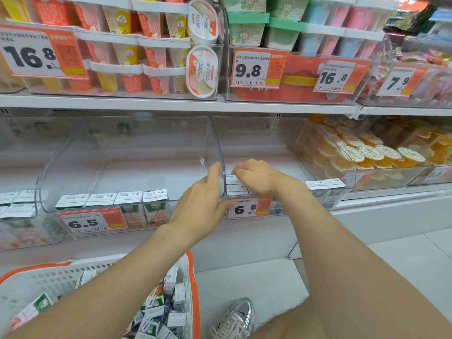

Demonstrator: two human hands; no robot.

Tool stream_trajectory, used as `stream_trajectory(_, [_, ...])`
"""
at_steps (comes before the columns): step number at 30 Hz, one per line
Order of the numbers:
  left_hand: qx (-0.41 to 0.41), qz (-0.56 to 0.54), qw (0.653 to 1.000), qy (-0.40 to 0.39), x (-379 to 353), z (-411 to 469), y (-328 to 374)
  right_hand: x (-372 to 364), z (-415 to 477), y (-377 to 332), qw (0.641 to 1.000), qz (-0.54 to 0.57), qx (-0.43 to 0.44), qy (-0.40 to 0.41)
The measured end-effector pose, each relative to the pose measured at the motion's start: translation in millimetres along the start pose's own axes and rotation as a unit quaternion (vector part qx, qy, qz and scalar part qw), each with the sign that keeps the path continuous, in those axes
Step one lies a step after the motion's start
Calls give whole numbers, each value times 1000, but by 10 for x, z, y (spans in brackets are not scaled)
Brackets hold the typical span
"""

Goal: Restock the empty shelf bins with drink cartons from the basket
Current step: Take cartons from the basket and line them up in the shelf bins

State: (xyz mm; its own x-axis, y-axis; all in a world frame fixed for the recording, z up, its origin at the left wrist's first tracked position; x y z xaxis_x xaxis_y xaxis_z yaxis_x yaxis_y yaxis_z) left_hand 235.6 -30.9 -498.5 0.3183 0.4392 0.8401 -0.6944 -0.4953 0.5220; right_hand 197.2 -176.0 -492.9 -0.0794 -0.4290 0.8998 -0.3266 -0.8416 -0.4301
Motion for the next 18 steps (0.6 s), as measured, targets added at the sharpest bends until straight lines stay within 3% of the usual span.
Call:
stream_trajectory(14, [3, 7, 1000, 4, -29, 23, 11, -132, 116, -91, 998, -57, 41, -3])
stream_trajectory(18, [7, -13, 1000, 2, -1, 10, 4, 37, 19, -45, 997, 12, 52, 58])
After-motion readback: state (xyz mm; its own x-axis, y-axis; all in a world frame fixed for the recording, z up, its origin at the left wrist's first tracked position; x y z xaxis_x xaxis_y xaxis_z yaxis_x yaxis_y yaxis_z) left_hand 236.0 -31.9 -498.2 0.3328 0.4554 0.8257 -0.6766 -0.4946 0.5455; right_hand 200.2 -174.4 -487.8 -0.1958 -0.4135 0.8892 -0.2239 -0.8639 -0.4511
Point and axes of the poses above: each hand's wrist, its own z-axis towards the middle knuckle, its own x-axis out of the back of the hand, y = z × x, the point moved 9 cm from there along z, towards the middle knuckle, and after that the axes turned 11 degrees about x, right-handed, at the moved point
